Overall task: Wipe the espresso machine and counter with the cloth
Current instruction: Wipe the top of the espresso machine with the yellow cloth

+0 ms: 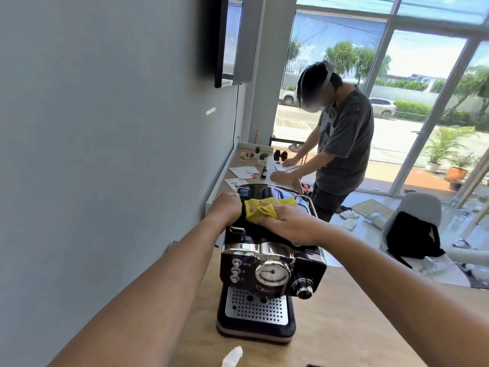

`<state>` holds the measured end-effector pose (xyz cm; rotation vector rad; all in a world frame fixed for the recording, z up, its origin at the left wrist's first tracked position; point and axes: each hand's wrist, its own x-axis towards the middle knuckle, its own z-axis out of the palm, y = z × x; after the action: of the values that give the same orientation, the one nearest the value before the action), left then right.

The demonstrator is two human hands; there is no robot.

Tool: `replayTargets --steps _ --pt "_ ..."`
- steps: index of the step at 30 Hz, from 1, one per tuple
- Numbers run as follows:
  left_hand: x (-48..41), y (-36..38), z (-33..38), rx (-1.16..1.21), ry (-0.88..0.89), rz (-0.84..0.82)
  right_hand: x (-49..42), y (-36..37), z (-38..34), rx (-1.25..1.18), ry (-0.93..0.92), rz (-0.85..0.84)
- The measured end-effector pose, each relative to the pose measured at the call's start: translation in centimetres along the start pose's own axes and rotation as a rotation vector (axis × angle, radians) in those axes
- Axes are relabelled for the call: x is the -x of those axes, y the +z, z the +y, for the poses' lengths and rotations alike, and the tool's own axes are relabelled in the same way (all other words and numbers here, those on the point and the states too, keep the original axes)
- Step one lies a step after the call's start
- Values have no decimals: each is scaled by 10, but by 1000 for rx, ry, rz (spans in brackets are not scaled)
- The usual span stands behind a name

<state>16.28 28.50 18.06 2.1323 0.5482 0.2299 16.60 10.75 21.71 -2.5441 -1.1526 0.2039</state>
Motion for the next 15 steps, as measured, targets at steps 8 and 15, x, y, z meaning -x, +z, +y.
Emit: replayTargets --steps 8,15 --pt "6 -3 4 -282 101 -1 48 -28 18 -413 89 78" --pt "9 0 17 -492 111 137 -9 -93 52 -796 379 983"
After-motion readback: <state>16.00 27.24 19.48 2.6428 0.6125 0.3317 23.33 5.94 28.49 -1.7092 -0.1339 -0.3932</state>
